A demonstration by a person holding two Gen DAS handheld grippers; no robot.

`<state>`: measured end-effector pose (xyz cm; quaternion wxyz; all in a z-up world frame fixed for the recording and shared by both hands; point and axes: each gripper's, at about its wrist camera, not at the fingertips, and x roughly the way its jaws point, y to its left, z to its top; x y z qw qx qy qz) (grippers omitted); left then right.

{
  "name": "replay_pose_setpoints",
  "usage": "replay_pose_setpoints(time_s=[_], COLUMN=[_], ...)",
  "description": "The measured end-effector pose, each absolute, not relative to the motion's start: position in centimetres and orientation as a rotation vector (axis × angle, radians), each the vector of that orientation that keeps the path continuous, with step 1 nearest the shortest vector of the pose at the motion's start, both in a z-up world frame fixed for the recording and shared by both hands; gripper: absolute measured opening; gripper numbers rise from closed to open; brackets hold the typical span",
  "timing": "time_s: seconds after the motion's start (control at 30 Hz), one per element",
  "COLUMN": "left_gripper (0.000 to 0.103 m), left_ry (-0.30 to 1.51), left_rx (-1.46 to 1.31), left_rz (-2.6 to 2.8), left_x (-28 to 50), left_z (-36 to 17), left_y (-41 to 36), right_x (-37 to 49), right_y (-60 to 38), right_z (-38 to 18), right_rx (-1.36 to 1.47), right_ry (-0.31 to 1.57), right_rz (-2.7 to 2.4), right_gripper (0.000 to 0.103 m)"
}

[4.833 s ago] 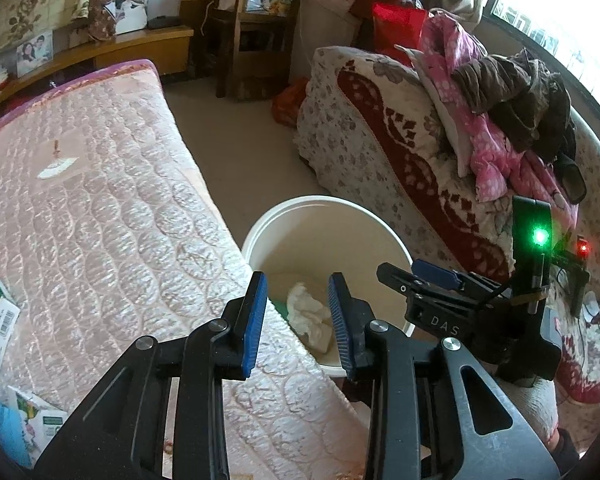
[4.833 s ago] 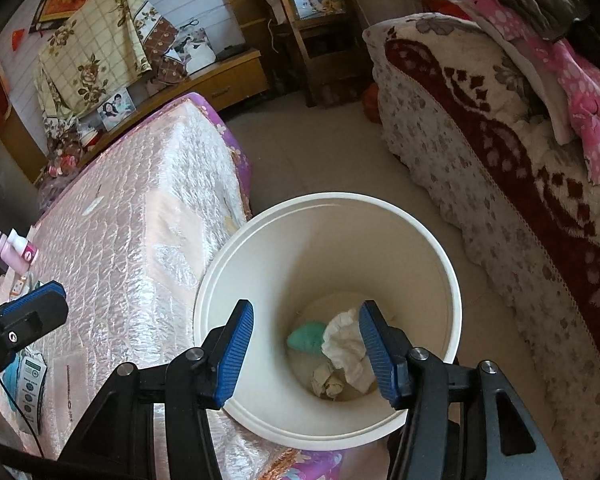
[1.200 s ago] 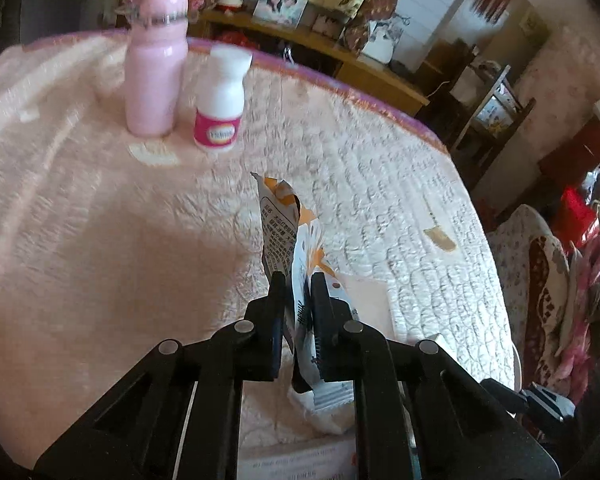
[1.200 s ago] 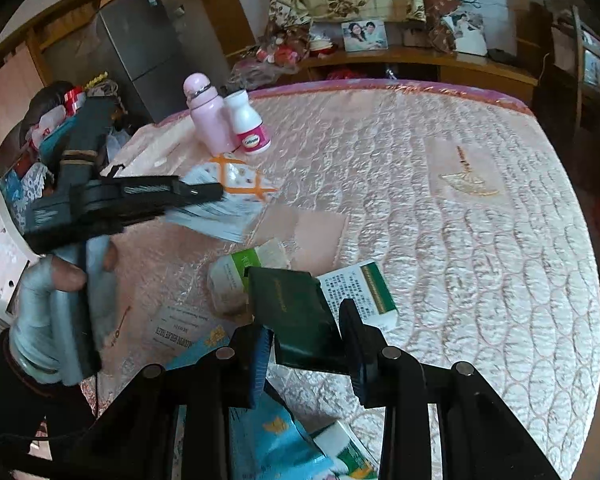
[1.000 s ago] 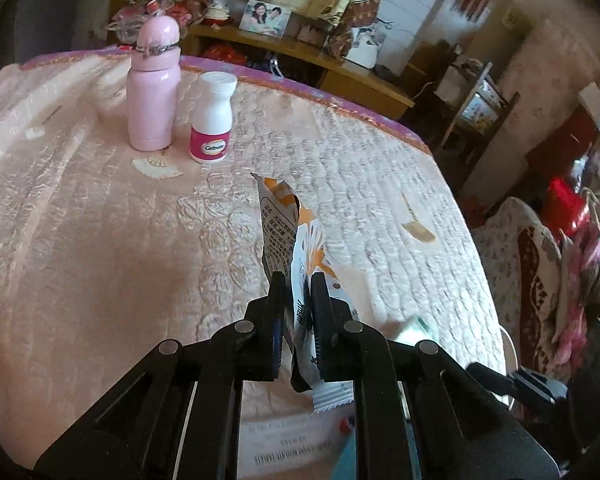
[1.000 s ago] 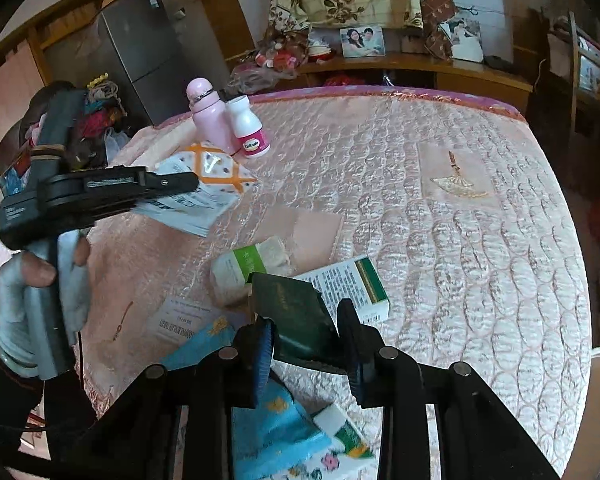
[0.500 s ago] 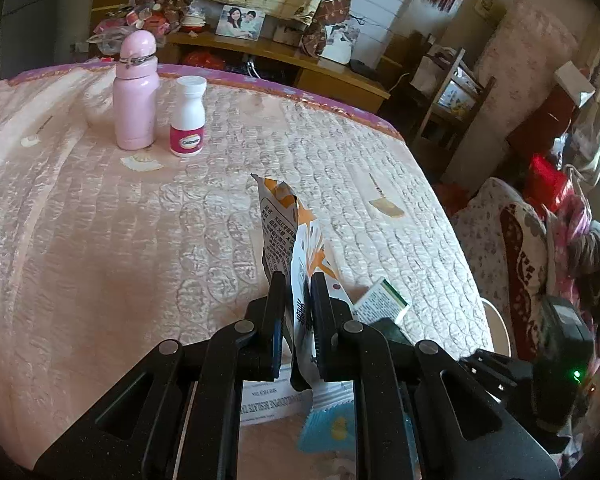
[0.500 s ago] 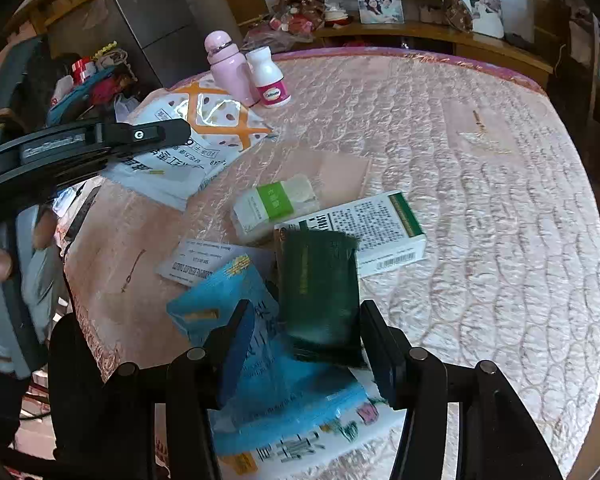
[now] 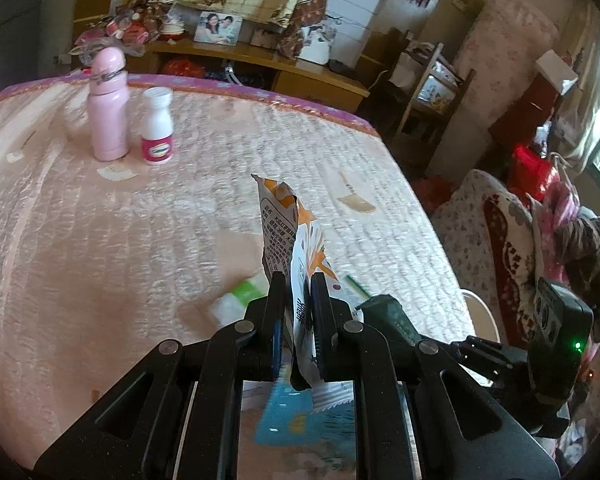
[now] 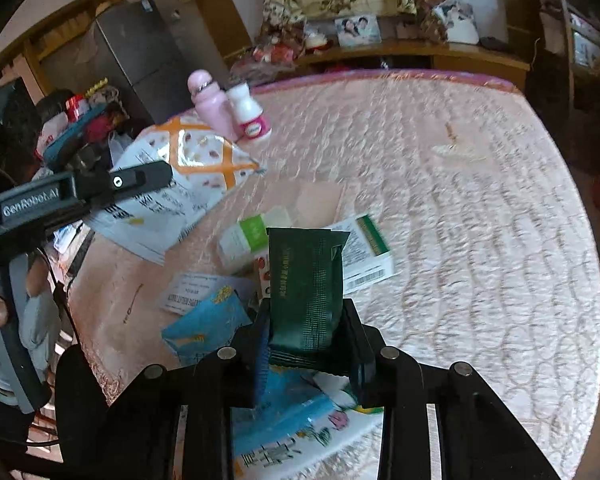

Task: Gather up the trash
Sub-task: 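Carry the orange-white and dark green packets over the white bucket with both tools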

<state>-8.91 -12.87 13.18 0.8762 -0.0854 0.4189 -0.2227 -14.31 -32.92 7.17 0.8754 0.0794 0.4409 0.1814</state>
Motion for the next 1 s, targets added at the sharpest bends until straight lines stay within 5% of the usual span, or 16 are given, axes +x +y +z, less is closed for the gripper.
replay_pose_setpoints(time_s=[1.0], left_gripper=[0.010], left_ry=[0.881], left_rx=[0.030], left_rz=[-0.778], left_x=[-18.0], left_z=[14.1], left_y=[-34.9], right_x=[-26.2], right_y=[-53.5], right_z=[9.9], right_rx=[0.290], right_ry=[0.815], right_rz=[-0.034], right_gripper=[0.031])
